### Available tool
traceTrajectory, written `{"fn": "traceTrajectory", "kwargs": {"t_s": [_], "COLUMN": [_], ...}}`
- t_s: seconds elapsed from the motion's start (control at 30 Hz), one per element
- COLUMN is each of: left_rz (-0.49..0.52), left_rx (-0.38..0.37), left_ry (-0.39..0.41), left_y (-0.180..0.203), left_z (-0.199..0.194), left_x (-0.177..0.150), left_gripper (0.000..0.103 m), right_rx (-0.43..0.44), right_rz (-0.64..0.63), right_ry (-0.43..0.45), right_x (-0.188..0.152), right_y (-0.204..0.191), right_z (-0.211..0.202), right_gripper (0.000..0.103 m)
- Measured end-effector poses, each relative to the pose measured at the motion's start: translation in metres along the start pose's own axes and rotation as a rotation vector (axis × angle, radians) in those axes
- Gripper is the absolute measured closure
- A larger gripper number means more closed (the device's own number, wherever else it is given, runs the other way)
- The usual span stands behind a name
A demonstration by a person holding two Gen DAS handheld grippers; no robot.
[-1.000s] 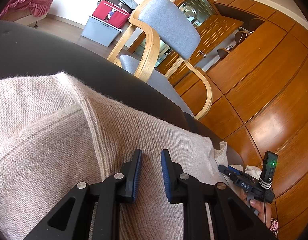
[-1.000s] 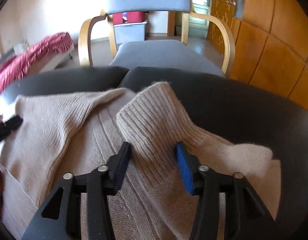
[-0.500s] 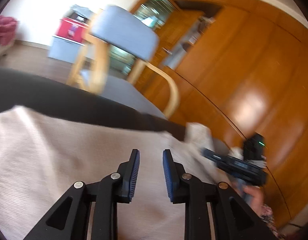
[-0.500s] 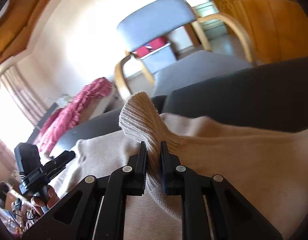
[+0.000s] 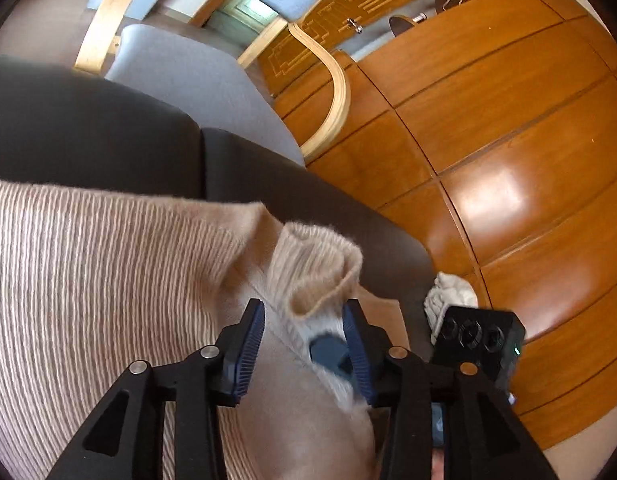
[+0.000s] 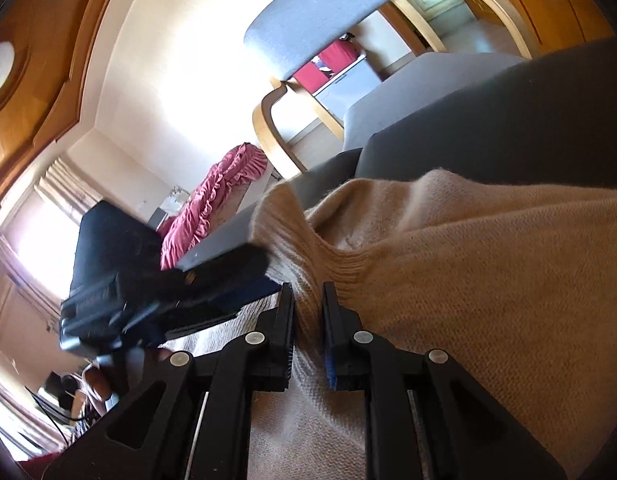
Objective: Fold clothes
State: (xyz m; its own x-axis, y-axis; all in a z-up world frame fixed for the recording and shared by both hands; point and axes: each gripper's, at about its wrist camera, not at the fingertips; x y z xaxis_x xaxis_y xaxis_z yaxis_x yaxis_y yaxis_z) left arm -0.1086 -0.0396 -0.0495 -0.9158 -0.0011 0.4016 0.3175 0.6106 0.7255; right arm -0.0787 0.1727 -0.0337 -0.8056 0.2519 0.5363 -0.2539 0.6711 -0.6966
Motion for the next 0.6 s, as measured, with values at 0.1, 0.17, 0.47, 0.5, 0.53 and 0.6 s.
{"fn": "traceTrajectory", "kwargs": {"t_s": [0.1,0.17,0.47,0.5,0.53,0.6], "left_rz": [0.027,0.055,0.075,0.076,0.078,0.084], "left_rx": [-0.039,-0.026,0.129,0.132,0.132,0.136], "left_ry": [0.016,0.019,0.053,0.070,0.092,0.139], "left_y": [0.007,0.014,0.010,0.008,0.007,0.007], "left_z": [-0.002,-0.002,-0.017,-0.024,-0.032,-0.050], "left_x": [-0.002,-0.002,-0.011,-0.011,-0.010,-0.007], "left_gripper": [0.060,0.060,0.095,0.096,0.096,0.096], "right_rx": [-0.026,-0.049,-0.130,-0.141,-0.161,-0.196], "right_rz": [-0.026,-0.045,-0.156,-0.168,-0.172,-0.179], "right_ry": [-0.013,-0.018,0.073,0.096,0.133,0.201], "right_x": [-0.001,-0.003,-0.003,-0.002,0.000,0.003], "right_y": [-0.005,-0.008,-0.025,-0.027,-0.027,-0.027], "right_z": [0.005,0.006,-0.025,-0.032,-0.039,-0.052], "right_gripper": [0.087,0.086,0.063,0.063,0.063,0.063]}}
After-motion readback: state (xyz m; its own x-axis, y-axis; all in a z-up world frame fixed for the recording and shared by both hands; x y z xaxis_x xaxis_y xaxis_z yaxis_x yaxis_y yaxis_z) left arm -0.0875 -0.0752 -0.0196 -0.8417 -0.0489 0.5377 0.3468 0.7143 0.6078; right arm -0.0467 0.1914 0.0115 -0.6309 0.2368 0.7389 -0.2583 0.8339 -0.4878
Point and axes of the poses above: each gripper's, at about its wrist camera, not at the fingertips, and z roughly the way its jaws point, y to its right, x to its top, and after that the axes turned 2 degrees about -y, right-handed
